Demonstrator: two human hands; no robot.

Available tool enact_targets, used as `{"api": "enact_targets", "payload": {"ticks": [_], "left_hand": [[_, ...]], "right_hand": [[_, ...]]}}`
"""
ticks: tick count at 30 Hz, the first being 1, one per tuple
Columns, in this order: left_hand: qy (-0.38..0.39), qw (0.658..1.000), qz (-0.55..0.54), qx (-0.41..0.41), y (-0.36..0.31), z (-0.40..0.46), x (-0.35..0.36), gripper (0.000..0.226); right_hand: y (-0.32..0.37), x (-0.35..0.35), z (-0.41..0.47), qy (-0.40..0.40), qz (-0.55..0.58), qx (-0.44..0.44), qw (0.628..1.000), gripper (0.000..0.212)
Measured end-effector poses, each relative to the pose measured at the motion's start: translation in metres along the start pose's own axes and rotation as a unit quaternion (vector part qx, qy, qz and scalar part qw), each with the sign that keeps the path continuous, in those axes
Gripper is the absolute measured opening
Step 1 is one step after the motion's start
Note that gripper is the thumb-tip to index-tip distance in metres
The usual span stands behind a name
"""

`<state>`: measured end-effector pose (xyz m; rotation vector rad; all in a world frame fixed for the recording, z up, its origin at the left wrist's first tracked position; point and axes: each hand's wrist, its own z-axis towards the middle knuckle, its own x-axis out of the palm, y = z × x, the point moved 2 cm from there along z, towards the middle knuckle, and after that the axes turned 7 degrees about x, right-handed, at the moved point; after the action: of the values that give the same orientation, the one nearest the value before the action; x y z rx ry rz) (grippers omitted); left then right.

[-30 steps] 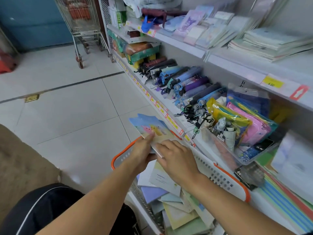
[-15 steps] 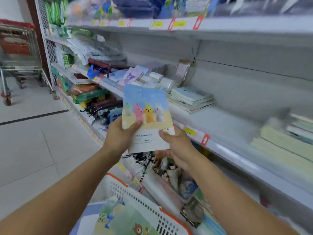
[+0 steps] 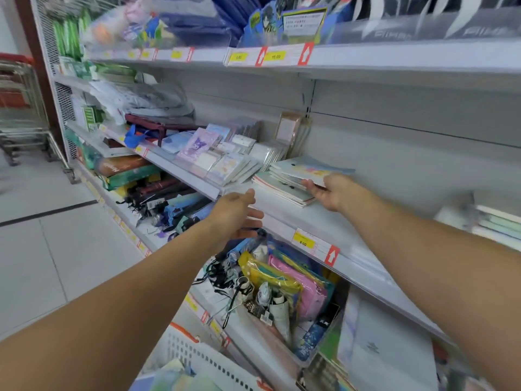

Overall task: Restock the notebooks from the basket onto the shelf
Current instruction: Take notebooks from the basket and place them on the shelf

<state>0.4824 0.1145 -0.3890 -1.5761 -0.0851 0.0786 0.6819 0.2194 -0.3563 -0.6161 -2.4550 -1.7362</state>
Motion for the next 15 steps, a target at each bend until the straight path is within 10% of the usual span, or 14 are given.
{"api": "enact_targets", "payload": {"ticks": [15], "left_hand": [[0.007,0.998,0.056,-0.018,0.019,0.045,-0.003,0.031]], "right_hand": [[0.014,0.007,0.080,-0.050,-0.412,-0.078,0.906,0.029]]}}
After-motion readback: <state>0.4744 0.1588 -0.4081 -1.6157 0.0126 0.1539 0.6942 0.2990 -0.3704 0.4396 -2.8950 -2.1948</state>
